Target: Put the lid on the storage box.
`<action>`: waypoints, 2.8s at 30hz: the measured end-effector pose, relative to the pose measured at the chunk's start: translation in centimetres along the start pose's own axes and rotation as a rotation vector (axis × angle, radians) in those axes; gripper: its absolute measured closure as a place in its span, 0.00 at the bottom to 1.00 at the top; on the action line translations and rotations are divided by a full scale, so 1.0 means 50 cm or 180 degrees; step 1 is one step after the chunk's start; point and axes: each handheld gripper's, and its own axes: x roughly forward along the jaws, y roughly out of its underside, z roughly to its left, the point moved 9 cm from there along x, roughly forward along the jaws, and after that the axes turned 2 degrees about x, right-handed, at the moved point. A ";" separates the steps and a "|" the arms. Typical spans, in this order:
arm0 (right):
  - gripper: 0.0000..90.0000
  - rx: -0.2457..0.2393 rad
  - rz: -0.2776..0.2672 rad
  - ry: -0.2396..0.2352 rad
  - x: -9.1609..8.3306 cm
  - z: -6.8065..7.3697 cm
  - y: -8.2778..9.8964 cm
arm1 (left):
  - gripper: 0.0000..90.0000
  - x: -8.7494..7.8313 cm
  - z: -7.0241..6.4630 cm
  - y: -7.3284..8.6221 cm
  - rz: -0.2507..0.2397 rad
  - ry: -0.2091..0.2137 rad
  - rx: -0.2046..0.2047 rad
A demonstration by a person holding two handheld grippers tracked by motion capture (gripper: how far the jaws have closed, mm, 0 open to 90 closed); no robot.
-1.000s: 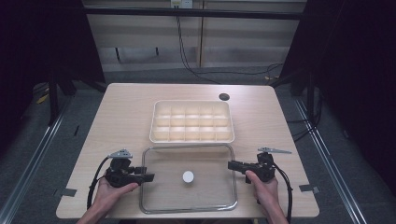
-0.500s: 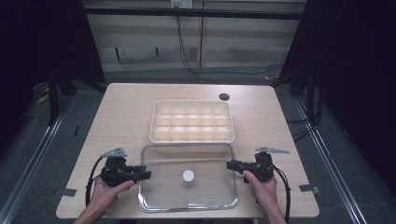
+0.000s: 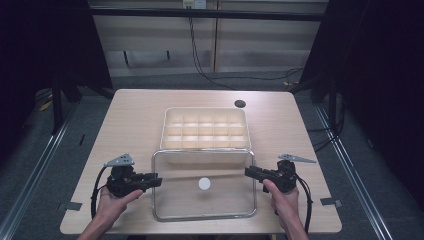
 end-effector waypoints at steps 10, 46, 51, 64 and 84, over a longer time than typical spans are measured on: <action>0.75 -0.0095 -0.0062 0.0086 -0.014 0.016 -0.010 | 0.77 -0.012 -0.011 -0.007 -0.0087 -0.0010 0.0070; 0.76 -0.0137 -0.0227 0.0048 -0.053 0.051 -0.066 | 0.83 -0.041 -0.032 -0.076 -0.0324 -0.0056 0.0133; 0.76 -0.0160 -0.0255 0.0058 -0.061 0.056 -0.079 | 0.83 -0.045 -0.035 -0.090 -0.0361 -0.0057 0.0154; 0.76 -0.0177 -0.0360 0.0031 -0.067 0.057 -0.106 | 0.83 -0.049 -0.041 -0.118 -0.0422 -0.0079 0.0176; 0.76 -0.0222 -0.0436 -0.0005 -0.061 0.075 -0.169 | 0.83 -0.073 -0.027 -0.174 -0.0518 -0.0163 0.0237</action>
